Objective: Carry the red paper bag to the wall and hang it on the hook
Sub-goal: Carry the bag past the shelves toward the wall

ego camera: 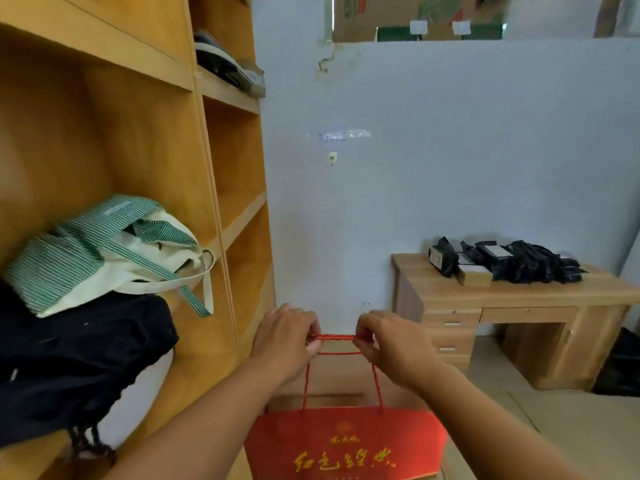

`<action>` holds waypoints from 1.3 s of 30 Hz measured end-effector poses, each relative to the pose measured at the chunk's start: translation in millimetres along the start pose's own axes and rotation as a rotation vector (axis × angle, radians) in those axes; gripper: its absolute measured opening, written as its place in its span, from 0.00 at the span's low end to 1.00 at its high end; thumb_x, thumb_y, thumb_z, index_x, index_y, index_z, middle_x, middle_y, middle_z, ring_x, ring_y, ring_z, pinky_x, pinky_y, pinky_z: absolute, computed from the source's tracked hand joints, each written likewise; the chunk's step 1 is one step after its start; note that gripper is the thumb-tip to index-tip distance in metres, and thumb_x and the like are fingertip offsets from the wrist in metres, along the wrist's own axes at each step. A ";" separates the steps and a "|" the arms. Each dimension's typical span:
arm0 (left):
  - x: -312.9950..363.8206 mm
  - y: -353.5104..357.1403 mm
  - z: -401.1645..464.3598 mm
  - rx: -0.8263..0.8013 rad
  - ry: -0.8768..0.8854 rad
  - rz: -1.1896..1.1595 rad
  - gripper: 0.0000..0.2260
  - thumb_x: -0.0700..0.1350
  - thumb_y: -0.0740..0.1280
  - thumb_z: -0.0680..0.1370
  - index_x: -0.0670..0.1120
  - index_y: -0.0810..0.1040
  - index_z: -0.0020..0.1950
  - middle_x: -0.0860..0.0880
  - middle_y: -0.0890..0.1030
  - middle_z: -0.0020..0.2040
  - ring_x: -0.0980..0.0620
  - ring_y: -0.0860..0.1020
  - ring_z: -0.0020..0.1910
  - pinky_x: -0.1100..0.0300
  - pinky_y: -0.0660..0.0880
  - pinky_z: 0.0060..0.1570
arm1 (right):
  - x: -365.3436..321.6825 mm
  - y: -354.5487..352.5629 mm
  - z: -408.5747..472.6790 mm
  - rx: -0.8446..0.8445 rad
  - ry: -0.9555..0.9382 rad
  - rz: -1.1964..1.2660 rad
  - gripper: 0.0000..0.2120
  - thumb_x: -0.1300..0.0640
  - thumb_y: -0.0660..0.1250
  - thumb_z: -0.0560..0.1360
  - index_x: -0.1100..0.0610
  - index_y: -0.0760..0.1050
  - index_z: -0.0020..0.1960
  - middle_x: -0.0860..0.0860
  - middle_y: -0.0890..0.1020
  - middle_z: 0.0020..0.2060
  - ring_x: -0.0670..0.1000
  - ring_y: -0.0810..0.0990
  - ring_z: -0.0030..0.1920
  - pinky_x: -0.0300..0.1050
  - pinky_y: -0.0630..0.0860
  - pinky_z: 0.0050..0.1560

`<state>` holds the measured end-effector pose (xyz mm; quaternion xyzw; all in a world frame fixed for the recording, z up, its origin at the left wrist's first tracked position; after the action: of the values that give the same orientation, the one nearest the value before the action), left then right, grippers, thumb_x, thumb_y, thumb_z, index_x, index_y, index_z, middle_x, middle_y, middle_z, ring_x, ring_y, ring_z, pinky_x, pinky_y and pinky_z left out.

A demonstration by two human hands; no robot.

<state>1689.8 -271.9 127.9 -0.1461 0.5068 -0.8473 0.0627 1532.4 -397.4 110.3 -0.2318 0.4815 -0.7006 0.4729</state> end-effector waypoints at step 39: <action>-246.8 243.4 654.9 0.059 0.039 -0.063 0.03 0.50 0.72 0.73 0.56 0.80 0.40 0.58 0.81 0.38 0.56 0.75 0.43 0.60 0.65 0.36 | 345.3 189.0 606.7 0.045 0.015 0.155 0.03 0.52 0.70 0.78 0.50 0.79 0.47 0.45 0.80 0.42 0.45 0.75 0.39 0.43 0.72 0.40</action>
<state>2117.8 -876.0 159.6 -0.1434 0.4780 -0.8660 0.0304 1935.0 -996.5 156.4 -0.1781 0.4858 -0.6741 0.5271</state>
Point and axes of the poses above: each hand's wrist, its own z-axis towards the middle knuckle, its own y-axis out of the palm, x = y × z, the point moved 1 cm from there along z, towards the middle knuckle
